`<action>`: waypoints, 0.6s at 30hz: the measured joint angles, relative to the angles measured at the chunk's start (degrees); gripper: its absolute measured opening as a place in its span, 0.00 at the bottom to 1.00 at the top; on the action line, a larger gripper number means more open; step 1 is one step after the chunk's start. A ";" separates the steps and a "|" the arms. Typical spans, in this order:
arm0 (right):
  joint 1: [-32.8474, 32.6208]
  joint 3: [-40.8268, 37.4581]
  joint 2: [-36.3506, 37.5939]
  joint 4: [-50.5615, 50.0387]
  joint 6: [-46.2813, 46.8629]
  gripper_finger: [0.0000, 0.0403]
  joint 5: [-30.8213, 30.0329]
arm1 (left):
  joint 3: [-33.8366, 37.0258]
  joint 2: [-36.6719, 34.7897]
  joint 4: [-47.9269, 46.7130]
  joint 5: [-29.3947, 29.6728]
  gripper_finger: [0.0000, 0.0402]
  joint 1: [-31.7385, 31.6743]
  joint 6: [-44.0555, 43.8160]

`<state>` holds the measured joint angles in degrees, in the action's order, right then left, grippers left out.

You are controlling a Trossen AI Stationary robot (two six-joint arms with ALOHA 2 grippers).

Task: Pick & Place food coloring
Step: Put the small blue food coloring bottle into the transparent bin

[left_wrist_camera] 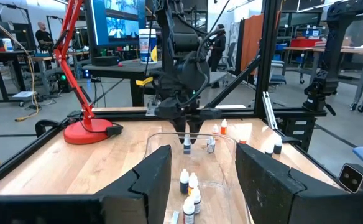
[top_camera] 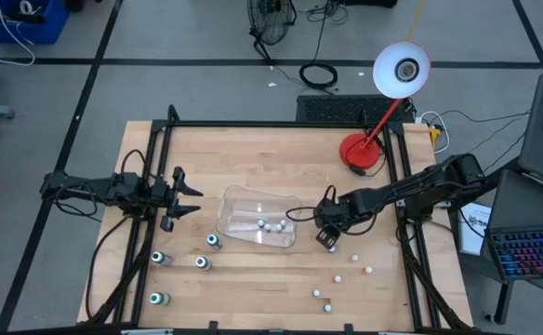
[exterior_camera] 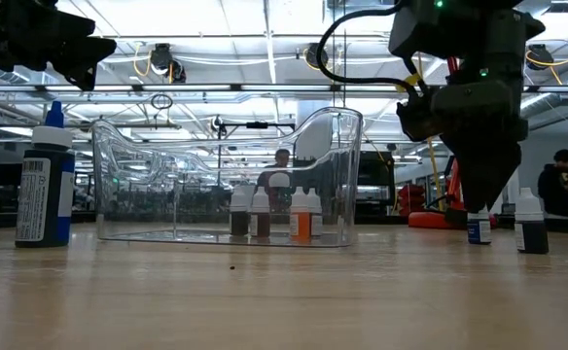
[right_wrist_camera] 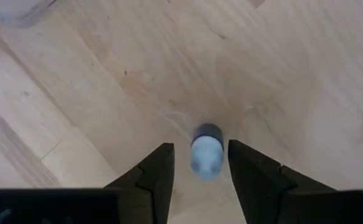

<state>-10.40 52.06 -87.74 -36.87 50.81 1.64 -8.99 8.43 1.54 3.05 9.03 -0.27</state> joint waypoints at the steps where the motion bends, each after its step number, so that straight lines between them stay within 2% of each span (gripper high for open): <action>1: 0.06 -0.16 0.00 0.39 -0.38 0.35 0.03 | 0.00 -0.02 -0.02 0.00 0.45 -0.01 0.00; 13: 0.34 -1.90 0.00 1.35 -0.72 0.34 -0.01 | 0.00 -0.02 -0.02 0.00 0.45 -0.01 0.00; 18: 0.34 -1.96 0.00 2.97 -1.82 0.29 -0.02 | 0.00 -0.02 -0.02 0.00 0.45 -0.01 0.00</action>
<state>-10.07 50.11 -87.74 -33.91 48.99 1.62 -8.99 8.40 1.52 3.05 9.02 -0.27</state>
